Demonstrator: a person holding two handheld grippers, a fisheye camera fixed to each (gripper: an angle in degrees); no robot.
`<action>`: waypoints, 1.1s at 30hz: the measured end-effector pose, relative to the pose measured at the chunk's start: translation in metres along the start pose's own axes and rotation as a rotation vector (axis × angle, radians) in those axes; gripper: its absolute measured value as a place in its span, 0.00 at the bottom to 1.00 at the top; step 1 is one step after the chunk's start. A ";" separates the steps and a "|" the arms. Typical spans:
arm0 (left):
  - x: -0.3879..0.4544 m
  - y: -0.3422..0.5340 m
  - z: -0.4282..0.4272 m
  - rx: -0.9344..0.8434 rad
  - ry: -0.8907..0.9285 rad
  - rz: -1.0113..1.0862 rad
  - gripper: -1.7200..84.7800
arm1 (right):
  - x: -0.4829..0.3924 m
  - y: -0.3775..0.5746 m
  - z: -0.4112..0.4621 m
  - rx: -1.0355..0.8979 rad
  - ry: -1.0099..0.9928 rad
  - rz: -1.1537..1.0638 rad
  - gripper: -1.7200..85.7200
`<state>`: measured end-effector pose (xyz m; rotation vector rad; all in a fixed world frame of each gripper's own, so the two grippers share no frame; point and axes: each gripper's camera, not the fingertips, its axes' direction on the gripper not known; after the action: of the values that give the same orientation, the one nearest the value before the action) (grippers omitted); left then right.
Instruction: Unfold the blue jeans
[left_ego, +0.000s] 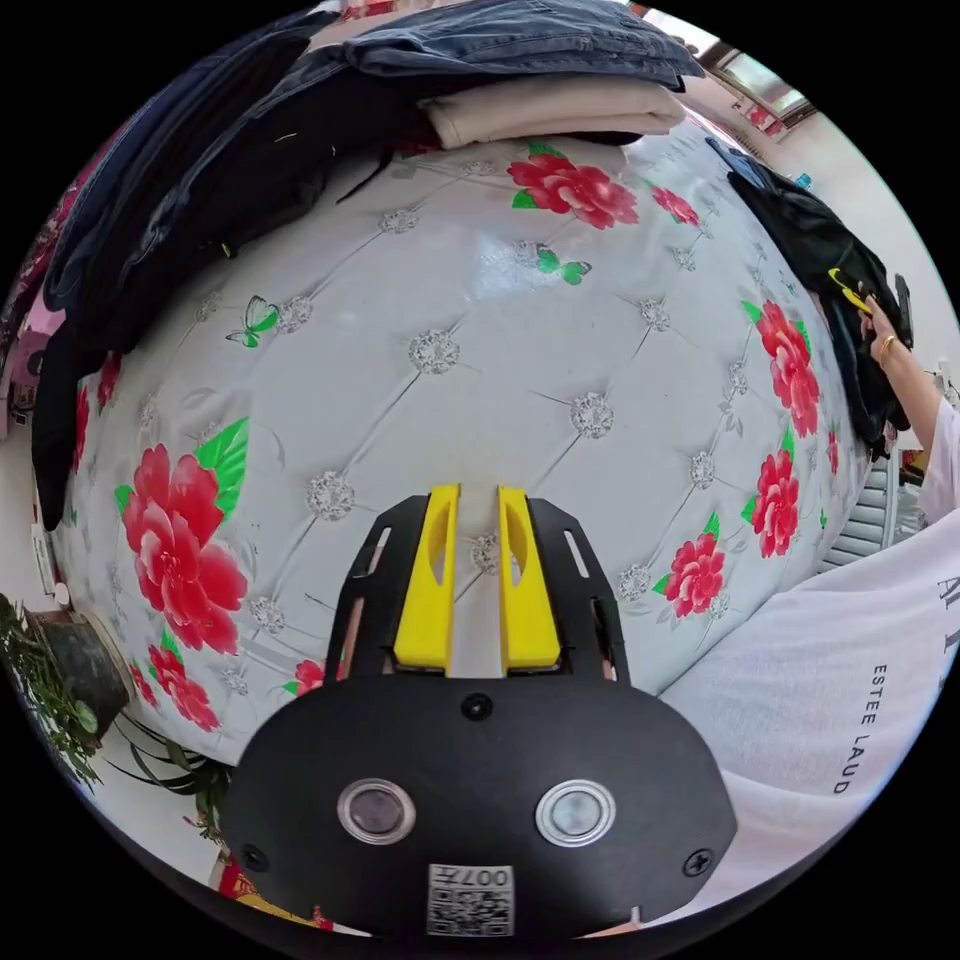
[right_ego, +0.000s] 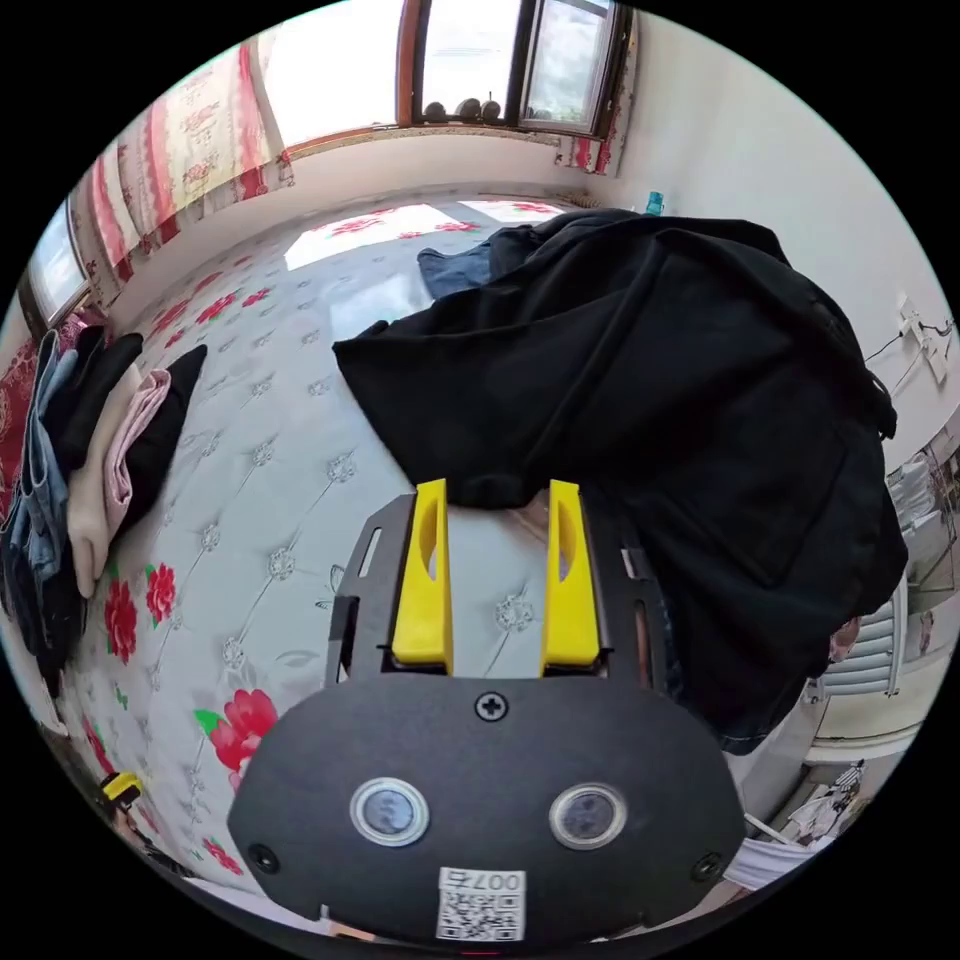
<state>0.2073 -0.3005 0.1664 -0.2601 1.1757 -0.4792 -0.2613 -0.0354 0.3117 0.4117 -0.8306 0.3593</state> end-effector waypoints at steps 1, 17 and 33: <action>0.009 -0.004 0.000 -0.012 -0.034 0.023 0.09 | 0.004 -0.011 0.005 0.013 0.032 0.020 0.13; 0.040 -0.021 -0.001 -0.019 -0.119 0.032 0.08 | -0.034 0.071 -0.008 0.177 0.066 -0.053 0.02; -0.025 0.094 -0.015 0.230 0.146 -0.142 0.12 | -0.322 0.394 -0.175 -0.136 -0.860 -0.881 0.07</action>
<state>0.2069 -0.2058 0.1399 -0.1114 1.2368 -0.7624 -0.5328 0.3418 0.0410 0.7732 -1.3873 -0.7467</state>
